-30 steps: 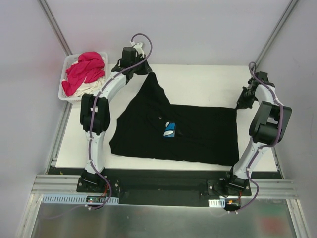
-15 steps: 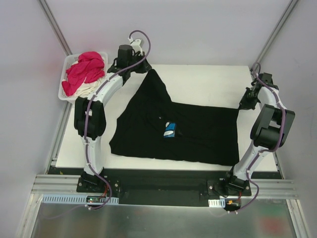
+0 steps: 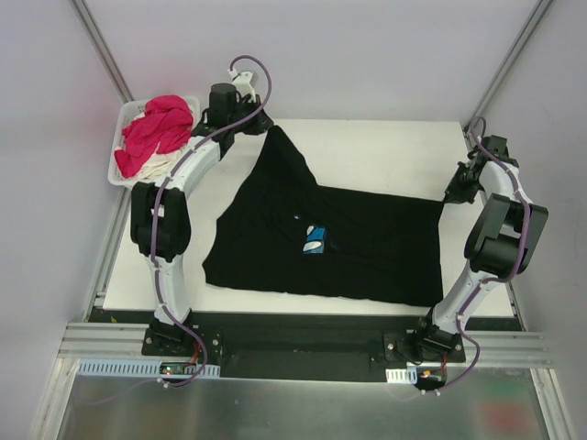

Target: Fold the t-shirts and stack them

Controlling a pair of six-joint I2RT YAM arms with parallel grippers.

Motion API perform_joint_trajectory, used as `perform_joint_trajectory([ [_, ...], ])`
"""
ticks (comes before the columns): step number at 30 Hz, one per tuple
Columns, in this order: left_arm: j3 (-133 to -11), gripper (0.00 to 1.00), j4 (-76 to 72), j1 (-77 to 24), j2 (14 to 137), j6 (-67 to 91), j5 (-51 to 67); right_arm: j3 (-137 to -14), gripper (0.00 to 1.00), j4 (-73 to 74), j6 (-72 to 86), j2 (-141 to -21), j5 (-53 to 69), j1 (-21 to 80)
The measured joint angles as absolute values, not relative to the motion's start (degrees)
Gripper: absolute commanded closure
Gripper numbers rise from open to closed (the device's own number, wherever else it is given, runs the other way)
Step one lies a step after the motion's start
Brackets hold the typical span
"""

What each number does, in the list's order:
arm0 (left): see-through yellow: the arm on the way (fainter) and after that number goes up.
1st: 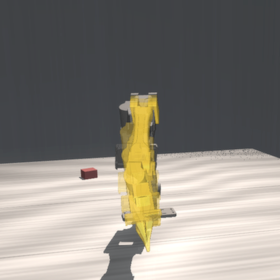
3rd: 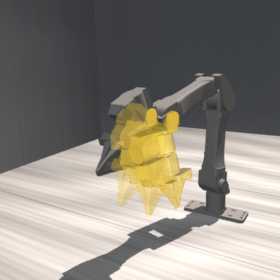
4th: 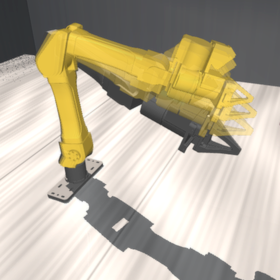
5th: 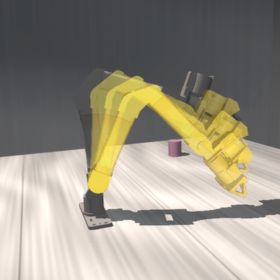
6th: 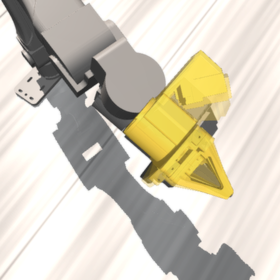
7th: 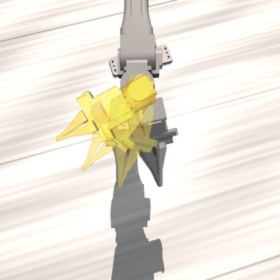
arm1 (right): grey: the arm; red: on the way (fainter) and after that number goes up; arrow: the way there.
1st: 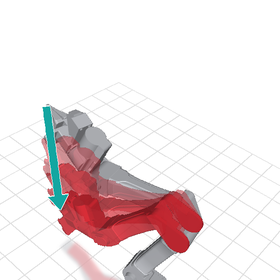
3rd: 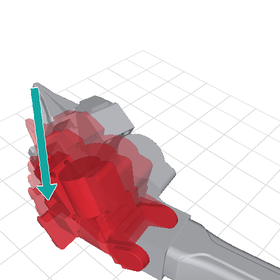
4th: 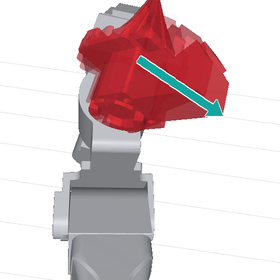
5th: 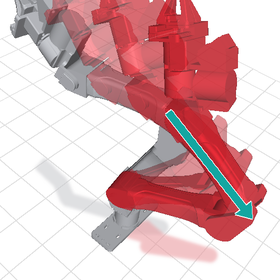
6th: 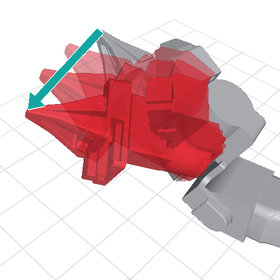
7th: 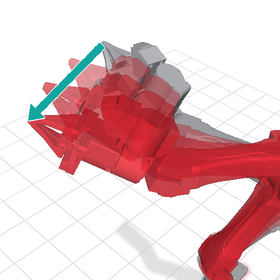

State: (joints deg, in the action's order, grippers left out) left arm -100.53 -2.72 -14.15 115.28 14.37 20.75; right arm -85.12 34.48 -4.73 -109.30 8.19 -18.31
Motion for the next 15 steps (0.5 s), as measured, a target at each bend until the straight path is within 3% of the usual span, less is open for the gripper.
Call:
perform_joint_trajectory([
  [15, -99.07, 1.00, -3.64, -14.11, 110.65, 13.89, 21.06, -84.79, 0.99, 34.46, -4.73, -108.88, 8.45, -18.41],
])
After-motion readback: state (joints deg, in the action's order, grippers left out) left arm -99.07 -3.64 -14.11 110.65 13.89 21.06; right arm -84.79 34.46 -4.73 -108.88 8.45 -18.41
